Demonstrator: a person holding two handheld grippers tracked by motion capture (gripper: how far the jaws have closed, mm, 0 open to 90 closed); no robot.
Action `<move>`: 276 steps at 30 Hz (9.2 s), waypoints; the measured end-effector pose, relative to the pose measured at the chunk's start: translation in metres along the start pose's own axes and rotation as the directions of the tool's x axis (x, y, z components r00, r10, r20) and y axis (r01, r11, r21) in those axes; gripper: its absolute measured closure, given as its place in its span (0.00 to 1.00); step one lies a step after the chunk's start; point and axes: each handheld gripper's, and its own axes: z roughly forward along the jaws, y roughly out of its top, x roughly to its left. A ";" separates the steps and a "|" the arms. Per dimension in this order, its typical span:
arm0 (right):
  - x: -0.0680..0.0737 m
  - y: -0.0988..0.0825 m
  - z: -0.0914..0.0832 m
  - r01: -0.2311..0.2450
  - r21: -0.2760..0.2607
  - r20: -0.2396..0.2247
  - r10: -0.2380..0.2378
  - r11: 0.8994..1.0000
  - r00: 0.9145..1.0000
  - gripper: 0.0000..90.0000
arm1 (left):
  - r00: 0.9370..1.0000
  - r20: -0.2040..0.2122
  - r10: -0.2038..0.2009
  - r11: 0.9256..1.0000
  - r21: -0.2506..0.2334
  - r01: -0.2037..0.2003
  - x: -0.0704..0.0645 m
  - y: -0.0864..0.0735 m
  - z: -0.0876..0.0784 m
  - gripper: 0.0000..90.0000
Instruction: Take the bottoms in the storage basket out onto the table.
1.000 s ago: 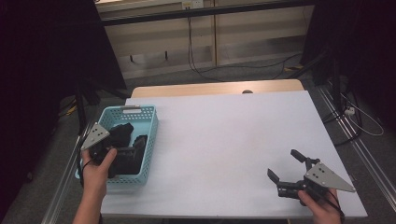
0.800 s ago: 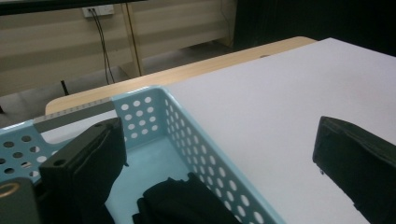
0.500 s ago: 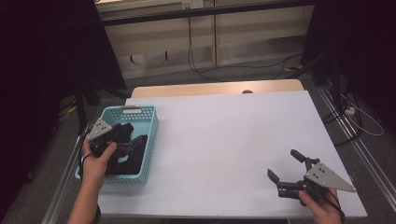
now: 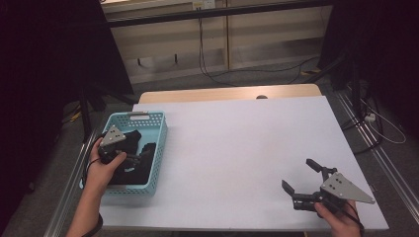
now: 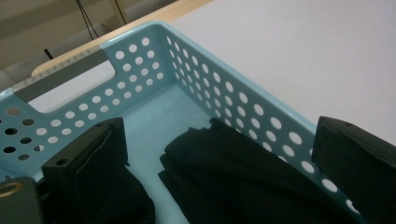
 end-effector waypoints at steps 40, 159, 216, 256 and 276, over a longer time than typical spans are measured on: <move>0.000 0.000 0.000 0.012 0.004 -0.006 -0.012 1.000 1.000 0.00 | 0.968 0.205 0.145 0.909 0.360 -0.212 -0.008 -0.029 0.040 0.04; 0.003 -0.003 0.002 0.004 0.023 -0.041 -0.003 1.000 0.999 0.01 | 0.964 -0.133 -0.231 0.844 0.465 0.266 0.025 -0.025 0.044 0.52; 0.002 -0.004 0.004 -0.004 0.024 -0.038 0.005 1.000 0.999 0.01 | 0.967 -0.070 -0.244 0.894 0.370 0.252 0.036 0.166 -0.044 0.80; 0.000 -0.004 0.004 0.004 0.033 -0.041 -0.003 0.999 0.999 0.01 | 0.959 0.281 0.042 0.965 0.236 -0.112 -0.128 0.168 0.084 0.79; 0.001 -0.006 0.005 0.015 0.061 -0.048 -0.012 0.998 0.999 0.01 | 0.957 0.291 -0.001 0.982 0.181 -0.054 -0.152 0.117 0.107 0.20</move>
